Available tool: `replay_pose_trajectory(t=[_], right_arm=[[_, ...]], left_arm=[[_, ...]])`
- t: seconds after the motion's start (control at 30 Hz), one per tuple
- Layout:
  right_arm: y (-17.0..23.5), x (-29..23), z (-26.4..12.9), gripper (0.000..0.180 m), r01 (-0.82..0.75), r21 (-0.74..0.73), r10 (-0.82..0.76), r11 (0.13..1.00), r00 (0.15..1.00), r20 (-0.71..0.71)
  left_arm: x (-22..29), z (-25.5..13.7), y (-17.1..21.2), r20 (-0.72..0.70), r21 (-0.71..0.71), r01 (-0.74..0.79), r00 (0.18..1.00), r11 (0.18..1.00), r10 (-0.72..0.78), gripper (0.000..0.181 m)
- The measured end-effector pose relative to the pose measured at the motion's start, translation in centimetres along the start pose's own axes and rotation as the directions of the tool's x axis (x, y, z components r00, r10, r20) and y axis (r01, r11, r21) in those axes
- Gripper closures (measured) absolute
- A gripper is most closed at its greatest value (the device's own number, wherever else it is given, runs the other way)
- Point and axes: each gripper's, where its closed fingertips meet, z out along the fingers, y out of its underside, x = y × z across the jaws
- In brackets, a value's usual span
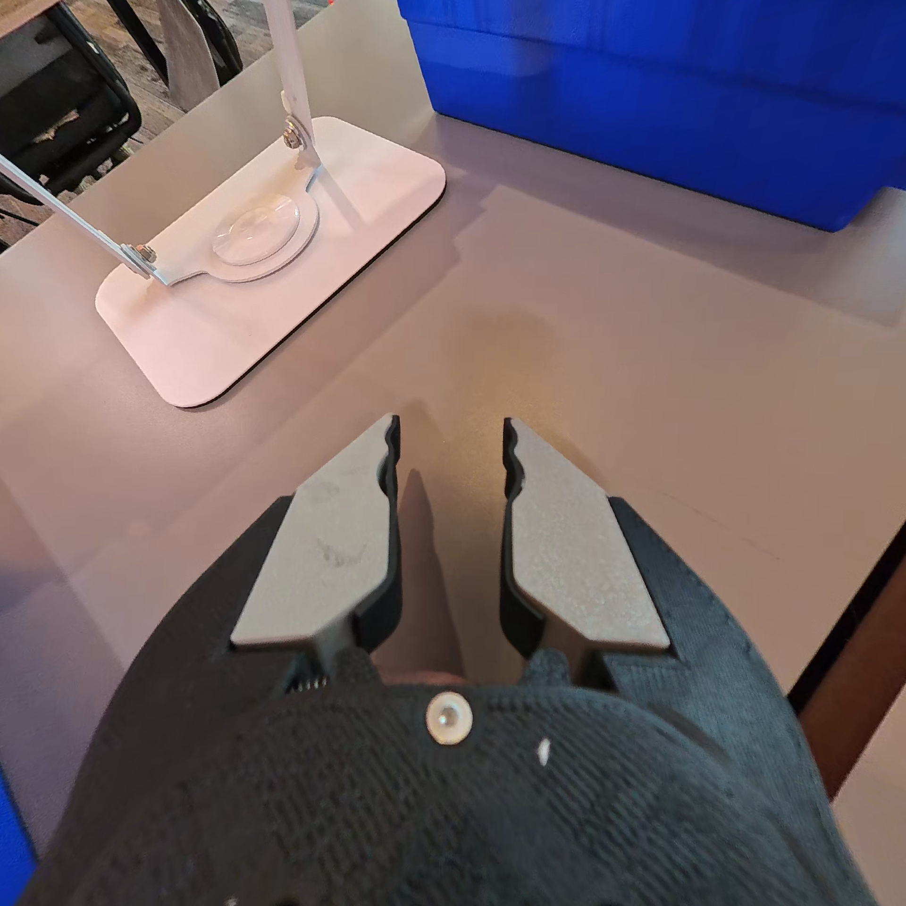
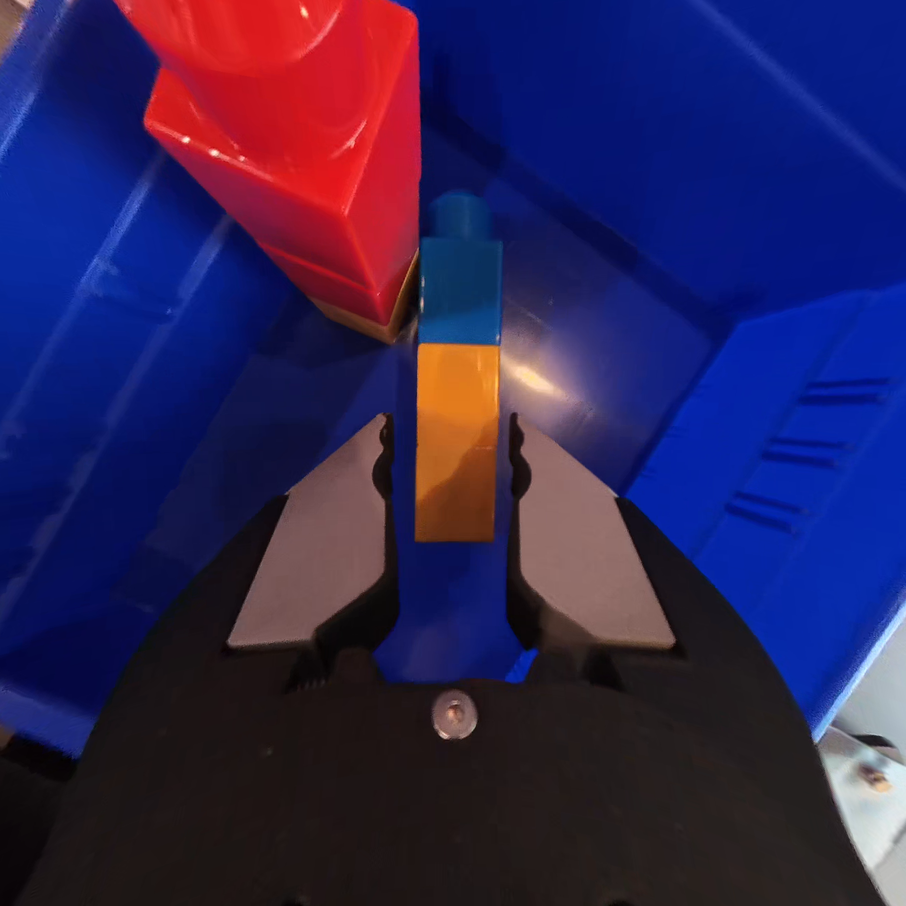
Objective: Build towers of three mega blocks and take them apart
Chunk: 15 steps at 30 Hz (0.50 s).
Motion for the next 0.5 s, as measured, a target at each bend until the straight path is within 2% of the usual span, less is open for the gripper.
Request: replay_pose_trajectory(t=[0.1,0.23,0.27,0.37,0.5], right_arm=[[-0.9,0.7,1.1,0.117,0.026,0.019,-0.024,0.999,0.997,-0.073],[-2.0,1.1,2.3,0.116,0.034,0.047,-0.029,0.998,0.994,-0.105],[-2.2,1.2,2.5,0.12,0.034,0.052,-0.028,0.998,0.994,-0.11],[-2.7,0.9,3.1,0.146,0.025,0.062,-0.021,0.998,0.998,-0.06],[-2.4,1.6,2.9,0.146,0.004,0.071,-0.001,0.997,0.999,-0.05]], left_arm=[[0.0,0.0,0.0,-0.001,0.001,0.005,1.0,1.0,-0.005,0.141],[-0.1,0.0,0.0,-0.006,0.0,0.013,1.0,1.0,-0.013,0.141],[-0.1,0.0,0.0,-0.007,0.0,0.014,1.0,1.0,-0.014,0.141],[0.0,0.0,0.1,-0.011,-0.003,0.015,1.0,1.0,-0.016,0.141],[0.0,0.0,0.1,-0.018,-0.006,0.019,1.0,1.0,-0.019,0.141]])
